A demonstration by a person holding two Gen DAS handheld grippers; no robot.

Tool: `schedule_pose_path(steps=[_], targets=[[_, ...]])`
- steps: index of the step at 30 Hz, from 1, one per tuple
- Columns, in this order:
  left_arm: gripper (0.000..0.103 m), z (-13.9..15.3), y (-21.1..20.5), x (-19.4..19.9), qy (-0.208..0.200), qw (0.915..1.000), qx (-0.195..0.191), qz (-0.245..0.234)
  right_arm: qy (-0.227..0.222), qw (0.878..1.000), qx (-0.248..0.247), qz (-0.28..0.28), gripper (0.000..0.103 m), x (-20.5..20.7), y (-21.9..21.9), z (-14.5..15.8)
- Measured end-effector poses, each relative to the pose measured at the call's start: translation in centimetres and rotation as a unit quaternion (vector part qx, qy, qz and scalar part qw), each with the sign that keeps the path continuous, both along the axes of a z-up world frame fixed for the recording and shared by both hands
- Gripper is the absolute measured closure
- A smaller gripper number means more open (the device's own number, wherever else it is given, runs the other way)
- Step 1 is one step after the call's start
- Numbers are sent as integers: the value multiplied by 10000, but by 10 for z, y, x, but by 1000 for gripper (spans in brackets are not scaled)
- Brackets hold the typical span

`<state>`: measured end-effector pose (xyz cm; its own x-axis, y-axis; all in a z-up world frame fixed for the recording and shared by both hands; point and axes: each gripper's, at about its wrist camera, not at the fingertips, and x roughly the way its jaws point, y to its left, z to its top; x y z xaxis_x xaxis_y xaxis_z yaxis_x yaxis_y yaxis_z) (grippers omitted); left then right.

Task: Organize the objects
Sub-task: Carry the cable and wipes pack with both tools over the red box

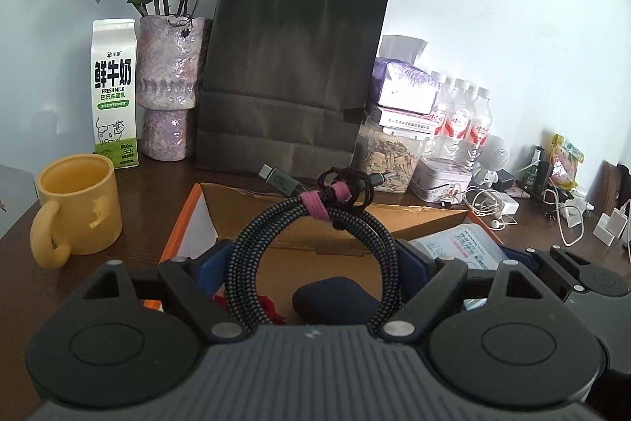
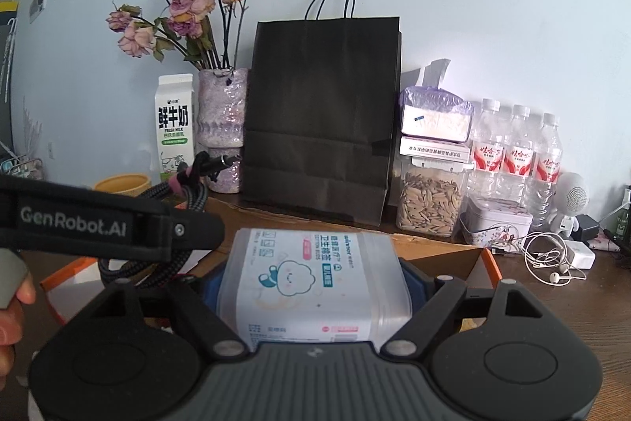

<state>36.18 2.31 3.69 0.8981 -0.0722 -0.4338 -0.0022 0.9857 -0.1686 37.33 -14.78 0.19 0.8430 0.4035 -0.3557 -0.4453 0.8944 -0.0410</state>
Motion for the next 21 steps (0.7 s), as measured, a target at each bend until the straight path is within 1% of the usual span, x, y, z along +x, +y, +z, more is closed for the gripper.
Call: schedule_pose_path(steps=[7, 8, 9, 10, 13, 21], targets=[[15, -6, -1, 11, 106, 9999, 94, 13, 163, 9999, -42, 6, 21, 12, 1, -7], [15, -8, -2, 12, 141, 9998, 121, 5, 189, 9998, -69, 17, 19, 13, 1, -9], [10, -9, -3, 12, 179, 9997, 159, -2, 221, 9997, -101, 50, 13, 12, 1, -10], [0, -9, -4, 11, 183, 9997, 186, -6, 236, 9996, -114, 58, 0, 11, 1, -10], [0, -8, -4, 8, 124, 9996, 246, 69, 127, 9998, -144, 4, 0, 7, 1, -9], [0, -8, -3, 9, 164, 9996, 228, 97, 147, 9999, -91, -3, 0, 6, 0, -8]])
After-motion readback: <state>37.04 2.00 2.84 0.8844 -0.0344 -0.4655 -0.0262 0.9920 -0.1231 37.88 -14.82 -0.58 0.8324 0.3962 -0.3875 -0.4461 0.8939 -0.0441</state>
